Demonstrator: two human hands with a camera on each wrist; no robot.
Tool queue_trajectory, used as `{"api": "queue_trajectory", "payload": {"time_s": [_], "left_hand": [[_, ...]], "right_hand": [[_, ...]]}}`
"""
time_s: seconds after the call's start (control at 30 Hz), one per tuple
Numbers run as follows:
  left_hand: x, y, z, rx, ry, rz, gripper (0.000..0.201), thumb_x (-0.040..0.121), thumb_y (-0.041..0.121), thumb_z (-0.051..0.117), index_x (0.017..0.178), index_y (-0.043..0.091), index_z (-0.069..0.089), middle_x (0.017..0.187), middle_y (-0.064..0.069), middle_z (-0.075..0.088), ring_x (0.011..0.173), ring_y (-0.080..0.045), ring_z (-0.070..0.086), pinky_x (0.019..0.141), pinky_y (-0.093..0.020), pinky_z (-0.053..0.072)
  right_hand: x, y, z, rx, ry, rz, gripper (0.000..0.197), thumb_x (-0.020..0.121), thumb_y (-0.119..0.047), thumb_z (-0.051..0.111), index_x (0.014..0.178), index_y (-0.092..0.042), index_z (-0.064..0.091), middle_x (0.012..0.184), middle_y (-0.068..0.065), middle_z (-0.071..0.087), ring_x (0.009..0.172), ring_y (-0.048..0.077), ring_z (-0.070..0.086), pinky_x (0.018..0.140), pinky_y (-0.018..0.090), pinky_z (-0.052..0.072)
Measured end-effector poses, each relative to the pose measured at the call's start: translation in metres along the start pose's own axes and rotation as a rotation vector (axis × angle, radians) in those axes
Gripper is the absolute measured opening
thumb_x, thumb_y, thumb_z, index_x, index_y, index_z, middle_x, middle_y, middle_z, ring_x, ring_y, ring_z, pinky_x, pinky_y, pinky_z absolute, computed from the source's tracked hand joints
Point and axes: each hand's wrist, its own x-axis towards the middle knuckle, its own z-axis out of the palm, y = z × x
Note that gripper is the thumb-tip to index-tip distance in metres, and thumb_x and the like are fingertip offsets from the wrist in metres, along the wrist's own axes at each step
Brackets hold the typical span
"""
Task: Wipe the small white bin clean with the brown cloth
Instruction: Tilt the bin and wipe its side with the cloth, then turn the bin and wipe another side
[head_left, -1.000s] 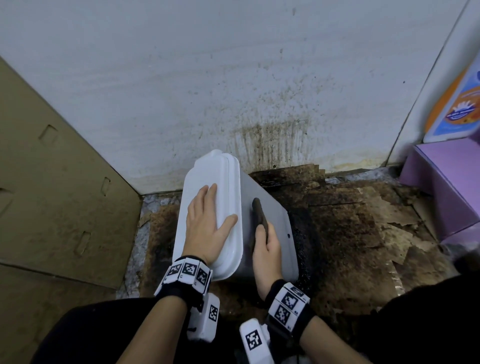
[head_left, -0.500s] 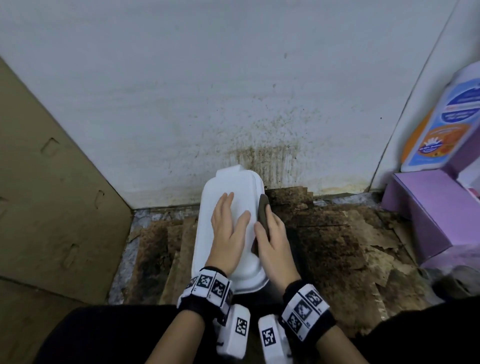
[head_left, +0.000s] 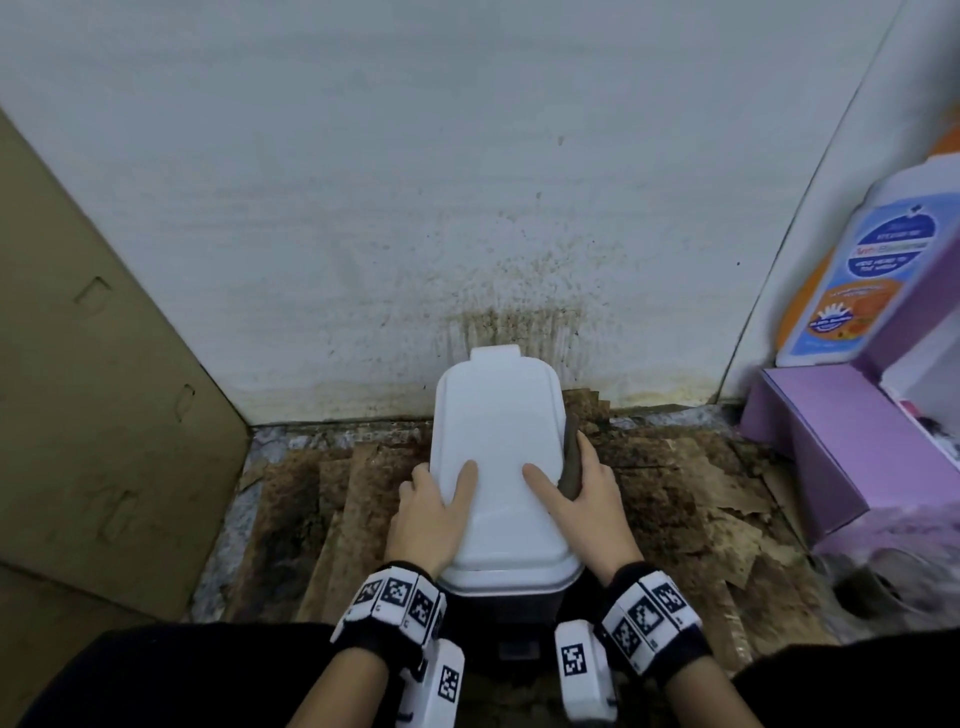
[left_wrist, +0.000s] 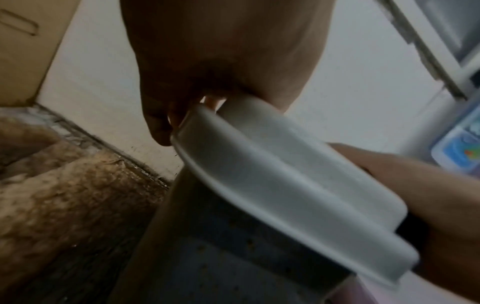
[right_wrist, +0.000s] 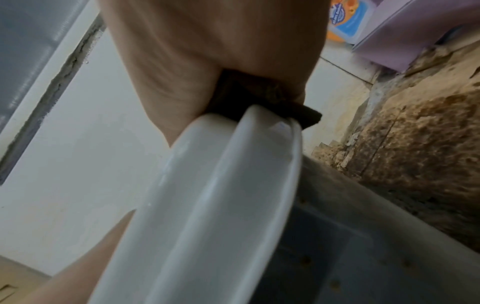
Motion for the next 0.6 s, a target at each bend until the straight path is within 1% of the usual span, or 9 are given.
{"api": "queue_trajectory", "payload": {"time_s": [0.1,0.2,0.27,0.37,0.4,0.47,0.5,0.57,0.6], "left_hand": [[0.002,-0.001,0.005,-0.036,0.006,0.023,0.067,0.086,0.077,0.045,0.124,0.022,0.042,0.122,-0.003,0.053,0.108,-0.027,0.056,0.093,-0.042,0.047],[0.002,-0.001,0.002,-0.051,-0.013,0.061,0.062,0.084,0.078,0.049,0.115,0.024,0.043,0.117,0.001,0.057,0.104,-0.022,0.059,0.091,-0.044,0.05],[0.001,0.0,-0.001,-0.05,-0.03,0.093,0.06,0.084,0.075,0.051,0.115,0.024,0.044,0.116,0.003,0.06,0.102,-0.019,0.061,0.089,-0.042,0.052],[0.003,0.004,-0.013,-0.046,-0.06,0.159,0.055,0.086,0.07,0.055,0.118,0.026,0.047,0.113,0.007,0.063,0.097,-0.011,0.062,0.081,-0.035,0.053],[0.006,0.005,-0.018,-0.051,-0.081,0.179,0.054,0.086,0.069,0.056,0.119,0.027,0.048,0.112,0.009,0.063,0.097,-0.009,0.063,0.081,-0.034,0.053],[0.016,0.004,-0.025,-0.028,-0.142,0.219,0.056,0.085,0.071,0.056,0.124,0.031,0.047,0.115,0.01,0.062,0.101,-0.008,0.062,0.087,-0.036,0.054],[0.021,0.004,-0.028,0.006,-0.172,0.235,0.061,0.083,0.075,0.055,0.127,0.033,0.047,0.118,0.011,0.06,0.104,-0.008,0.061,0.091,-0.038,0.053],[0.029,0.003,-0.029,0.071,-0.216,0.248,0.07,0.078,0.084,0.051,0.133,0.041,0.046,0.124,0.01,0.057,0.11,-0.01,0.059,0.098,-0.042,0.05],[0.031,0.002,-0.028,0.081,-0.224,0.251,0.07,0.078,0.085,0.05,0.134,0.043,0.045,0.125,0.009,0.056,0.112,-0.011,0.058,0.099,-0.043,0.049]], "right_hand": [[-0.003,0.0,-0.001,-0.015,-0.005,0.016,0.101,0.071,-0.081,0.061,0.154,-0.043,0.019,0.143,-0.002,0.041,0.138,0.023,0.034,0.11,0.054,0.04],[-0.01,-0.005,-0.006,-0.016,0.009,0.034,0.092,0.083,-0.067,0.063,0.157,-0.037,0.016,0.144,0.001,0.037,0.14,0.024,0.029,0.113,0.049,0.036],[-0.018,-0.008,-0.007,-0.014,0.034,0.028,0.088,0.089,-0.058,0.063,0.159,-0.033,0.014,0.142,0.001,0.033,0.139,0.023,0.025,0.112,0.045,0.033],[-0.031,-0.01,0.003,0.013,0.119,0.025,0.09,0.09,-0.056,0.062,0.159,-0.031,0.011,0.14,-0.001,0.029,0.138,0.019,0.023,0.112,0.04,0.032],[-0.035,-0.011,0.009,0.018,0.16,0.028,0.091,0.09,-0.057,0.062,0.159,-0.031,0.01,0.141,-0.001,0.028,0.137,0.019,0.022,0.113,0.04,0.032],[-0.045,-0.008,0.025,0.02,0.244,0.051,0.093,0.089,-0.059,0.06,0.16,-0.03,0.006,0.143,0.0,0.026,0.135,0.02,0.022,0.114,0.041,0.033],[-0.05,-0.007,0.033,0.023,0.277,0.061,0.095,0.089,-0.06,0.058,0.16,-0.03,0.003,0.145,0.0,0.024,0.134,0.019,0.021,0.114,0.042,0.033],[-0.057,-0.004,0.046,0.032,0.313,0.078,0.096,0.09,-0.062,0.056,0.159,-0.03,-0.004,0.149,0.001,0.019,0.134,0.018,0.017,0.115,0.044,0.031],[-0.058,-0.002,0.049,0.032,0.316,0.079,0.096,0.091,-0.061,0.054,0.159,-0.03,-0.006,0.15,0.001,0.017,0.134,0.018,0.016,0.116,0.044,0.03]]}}
